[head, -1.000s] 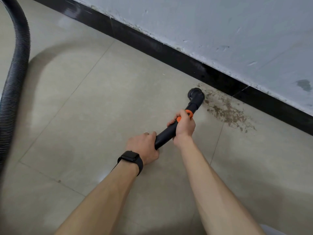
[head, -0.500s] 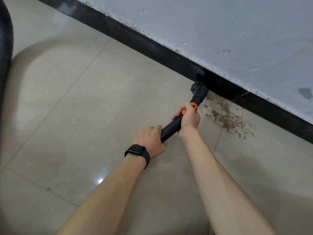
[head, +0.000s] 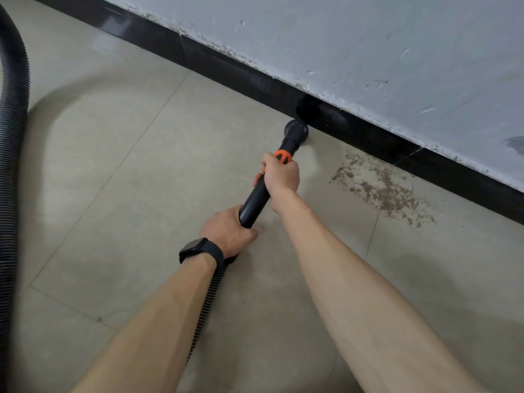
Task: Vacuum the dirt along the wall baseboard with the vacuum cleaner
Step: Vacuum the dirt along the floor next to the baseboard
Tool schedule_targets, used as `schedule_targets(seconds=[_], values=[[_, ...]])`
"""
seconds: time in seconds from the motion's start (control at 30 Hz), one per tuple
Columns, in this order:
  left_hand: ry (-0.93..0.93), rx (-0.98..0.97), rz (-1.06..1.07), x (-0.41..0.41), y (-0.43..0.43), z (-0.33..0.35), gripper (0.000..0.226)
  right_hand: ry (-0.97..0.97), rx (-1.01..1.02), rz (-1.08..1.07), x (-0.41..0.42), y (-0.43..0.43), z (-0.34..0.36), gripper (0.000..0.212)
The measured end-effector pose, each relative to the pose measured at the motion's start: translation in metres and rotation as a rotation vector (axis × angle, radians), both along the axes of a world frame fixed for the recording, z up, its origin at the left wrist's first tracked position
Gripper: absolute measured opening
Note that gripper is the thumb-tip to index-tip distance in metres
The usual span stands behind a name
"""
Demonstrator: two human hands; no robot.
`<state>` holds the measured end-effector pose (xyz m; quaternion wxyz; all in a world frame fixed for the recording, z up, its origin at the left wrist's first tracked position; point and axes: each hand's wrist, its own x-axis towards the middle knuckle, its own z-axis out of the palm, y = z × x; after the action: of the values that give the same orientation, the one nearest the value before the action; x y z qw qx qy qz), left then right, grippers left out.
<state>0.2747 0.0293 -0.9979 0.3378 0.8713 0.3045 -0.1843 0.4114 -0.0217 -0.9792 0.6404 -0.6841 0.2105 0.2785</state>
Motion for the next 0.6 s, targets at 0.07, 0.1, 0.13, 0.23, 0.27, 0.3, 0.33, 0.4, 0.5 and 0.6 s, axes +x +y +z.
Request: schedule_targets(seconds=[0.07,0.1,0.13,0.23,0.27,0.3,0.33,0.4,0.5,0.6], values=[[0.014,-0.02,-0.046,-0.007,0.002,0.002,0.023,0.008,-0.064,-0.007,-0.01,-0.003,0.0,0.032],[0.02,-0.023,-0.069,-0.012,0.002,0.003,0.024,0.01,-0.09,-0.014,-0.017,-0.006,0.0,0.034],[0.026,-0.022,-0.091,-0.018,0.001,0.004,0.024,0.011,-0.11,-0.025,-0.024,-0.011,0.0,0.034],[0.045,-0.017,-0.164,-0.04,-0.006,0.007,0.021,0.023,-0.129,-0.093,-0.051,-0.03,-0.003,0.031],[0.052,-0.015,-0.192,-0.048,-0.009,0.008,0.02,0.028,-0.126,-0.127,-0.06,-0.037,-0.004,0.03],[0.058,-0.014,-0.222,-0.055,-0.012,0.009,0.02,0.032,-0.123,-0.161,-0.07,-0.043,-0.005,0.029],[0.062,-0.016,-0.252,-0.062,-0.016,0.009,0.019,0.036,-0.122,-0.196,-0.078,-0.05,-0.006,0.027],[0.07,-0.02,-0.304,-0.069,-0.022,0.01,0.018,0.043,-0.127,-0.26,-0.09,-0.061,-0.007,0.026],[0.082,-0.003,-0.374,-0.068,-0.031,0.011,0.018,0.044,-0.146,-0.326,-0.096,-0.077,-0.006,0.025],[0.08,0.005,-0.439,-0.061,-0.045,0.01,0.019,0.046,-0.15,-0.377,-0.095,-0.096,-0.003,0.028]])
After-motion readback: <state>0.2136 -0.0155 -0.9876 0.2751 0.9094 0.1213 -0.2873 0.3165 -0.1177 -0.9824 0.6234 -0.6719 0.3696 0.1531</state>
